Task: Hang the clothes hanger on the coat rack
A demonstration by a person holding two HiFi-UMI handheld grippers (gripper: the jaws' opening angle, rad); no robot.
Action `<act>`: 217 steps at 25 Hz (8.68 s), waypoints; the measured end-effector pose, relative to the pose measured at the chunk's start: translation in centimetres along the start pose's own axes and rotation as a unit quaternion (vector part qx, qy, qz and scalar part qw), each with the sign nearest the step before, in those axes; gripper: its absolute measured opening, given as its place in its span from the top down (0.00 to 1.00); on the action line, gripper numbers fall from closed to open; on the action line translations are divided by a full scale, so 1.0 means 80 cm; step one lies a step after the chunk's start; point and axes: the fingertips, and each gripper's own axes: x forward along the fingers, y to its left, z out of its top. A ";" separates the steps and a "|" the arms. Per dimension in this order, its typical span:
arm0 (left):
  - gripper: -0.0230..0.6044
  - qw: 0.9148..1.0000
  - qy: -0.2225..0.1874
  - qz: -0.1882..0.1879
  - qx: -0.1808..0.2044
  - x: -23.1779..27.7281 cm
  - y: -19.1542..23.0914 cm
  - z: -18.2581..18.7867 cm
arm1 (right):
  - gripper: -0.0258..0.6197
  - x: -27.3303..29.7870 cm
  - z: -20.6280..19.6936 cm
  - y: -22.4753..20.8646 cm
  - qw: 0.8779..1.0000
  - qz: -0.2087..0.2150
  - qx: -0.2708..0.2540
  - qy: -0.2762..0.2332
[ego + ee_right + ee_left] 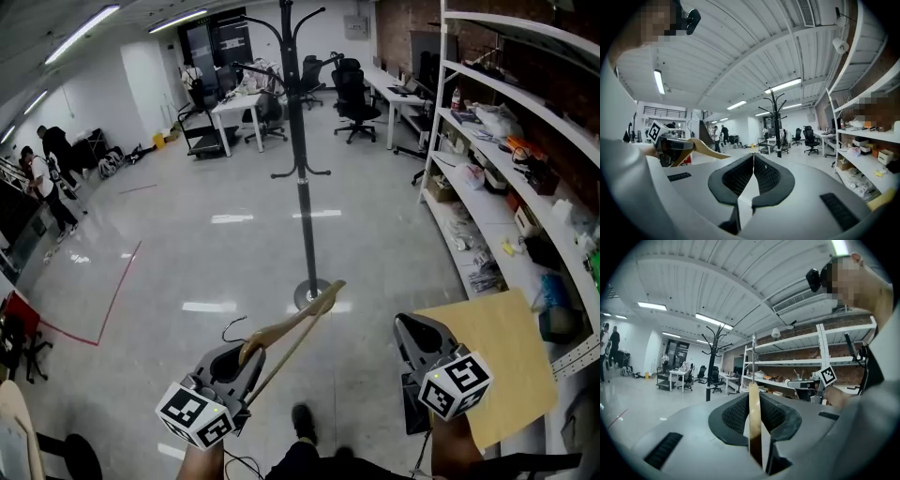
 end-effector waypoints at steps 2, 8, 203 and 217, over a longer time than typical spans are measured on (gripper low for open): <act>0.88 1.000 -0.004 -0.006 -0.002 0.022 0.031 0.006 | 0.95 0.031 0.008 -0.010 1.000 -0.009 -0.006 0.002; 0.88 0.999 -0.022 -0.033 0.009 0.074 0.114 0.033 | 0.95 0.119 0.036 -0.028 0.999 -0.031 -0.024 -0.001; 0.96 0.999 -0.028 -0.033 -0.031 0.030 -0.064 0.011 | 0.95 -0.008 0.022 0.023 0.996 0.084 -0.004 -0.008; 0.96 0.999 -0.028 -0.025 -0.034 -0.115 -0.116 -0.017 | 0.95 -0.092 0.013 0.137 0.997 0.079 -0.009 -0.017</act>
